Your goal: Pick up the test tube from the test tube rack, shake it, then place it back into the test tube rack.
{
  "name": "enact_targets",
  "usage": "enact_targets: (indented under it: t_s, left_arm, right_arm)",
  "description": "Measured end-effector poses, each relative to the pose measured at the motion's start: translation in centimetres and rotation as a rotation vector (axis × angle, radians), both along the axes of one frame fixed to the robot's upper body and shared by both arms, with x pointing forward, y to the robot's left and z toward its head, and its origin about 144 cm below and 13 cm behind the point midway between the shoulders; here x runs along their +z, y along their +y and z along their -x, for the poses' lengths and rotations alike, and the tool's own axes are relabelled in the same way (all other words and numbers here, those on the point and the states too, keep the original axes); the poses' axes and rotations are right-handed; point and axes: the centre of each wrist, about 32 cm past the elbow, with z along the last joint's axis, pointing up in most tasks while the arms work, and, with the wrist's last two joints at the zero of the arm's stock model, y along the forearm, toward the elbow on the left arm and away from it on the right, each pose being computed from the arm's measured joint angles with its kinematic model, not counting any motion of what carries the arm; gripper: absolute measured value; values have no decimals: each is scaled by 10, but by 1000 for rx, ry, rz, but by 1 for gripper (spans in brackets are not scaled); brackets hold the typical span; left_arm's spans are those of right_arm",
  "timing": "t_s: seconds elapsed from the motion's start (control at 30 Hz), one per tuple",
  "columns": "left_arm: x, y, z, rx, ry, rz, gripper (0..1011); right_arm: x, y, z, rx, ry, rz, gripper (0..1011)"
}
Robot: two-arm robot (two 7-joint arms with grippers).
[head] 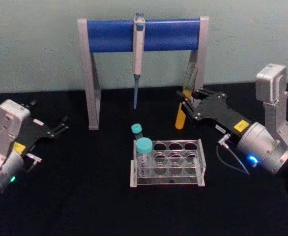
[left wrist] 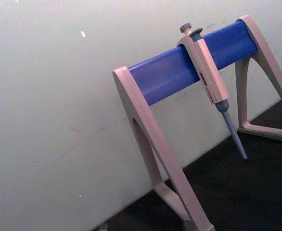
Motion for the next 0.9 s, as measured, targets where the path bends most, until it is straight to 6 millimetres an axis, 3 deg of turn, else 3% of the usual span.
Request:
enact_targets:
  t_s: [0.57,0.9]
  left_arm:
    - [0,0,0,0,0,0,1001]
    - [0,0,0,0,0,0,1001]
  right_arm:
    - [1,8,-15,14,7,-16,229]
    - [1,-3,-11,-52,14,32,229]
